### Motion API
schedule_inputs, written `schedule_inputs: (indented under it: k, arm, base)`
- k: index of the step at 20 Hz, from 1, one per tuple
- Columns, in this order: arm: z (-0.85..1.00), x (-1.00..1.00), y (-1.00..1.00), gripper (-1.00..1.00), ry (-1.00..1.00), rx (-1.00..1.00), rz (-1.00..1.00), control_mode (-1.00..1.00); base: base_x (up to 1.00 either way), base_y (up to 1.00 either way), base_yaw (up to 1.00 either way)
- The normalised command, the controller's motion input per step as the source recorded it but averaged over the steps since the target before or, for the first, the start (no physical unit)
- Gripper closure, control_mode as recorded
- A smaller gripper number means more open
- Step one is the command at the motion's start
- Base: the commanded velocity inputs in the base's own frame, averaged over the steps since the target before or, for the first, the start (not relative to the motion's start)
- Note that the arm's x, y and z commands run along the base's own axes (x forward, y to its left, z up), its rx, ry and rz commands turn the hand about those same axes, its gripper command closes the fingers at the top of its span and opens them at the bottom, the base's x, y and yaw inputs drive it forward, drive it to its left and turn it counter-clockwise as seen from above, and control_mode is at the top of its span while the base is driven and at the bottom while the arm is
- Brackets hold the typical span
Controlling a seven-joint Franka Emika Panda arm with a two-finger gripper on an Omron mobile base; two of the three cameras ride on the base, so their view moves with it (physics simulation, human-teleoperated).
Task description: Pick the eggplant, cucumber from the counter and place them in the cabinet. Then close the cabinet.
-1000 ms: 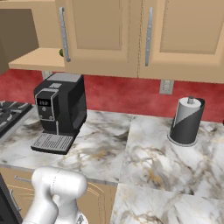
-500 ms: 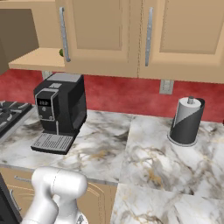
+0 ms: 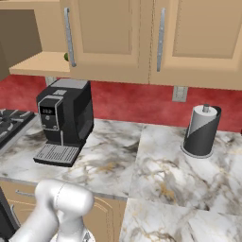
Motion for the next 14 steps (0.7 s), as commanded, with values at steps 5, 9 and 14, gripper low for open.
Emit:
schedule_inputs:
  k: [5,9,14]
  arm:
    - [-0.23,0.82,0.94,-1.00,-0.02,-0.51,-0.36,-1.00]
    - [-0.34,1.00,0.96,-1.00,0.00,-0.40,-0.35,-1.00]
    - [-0.47,1.00,0.92,-1.00,0.00,-0.32,-0.26,-1.00]
  base:
    - [0.00,0.00,0.00]
    - [0.00,0.00,0.00]
    - [0.00,0.00,0.00]
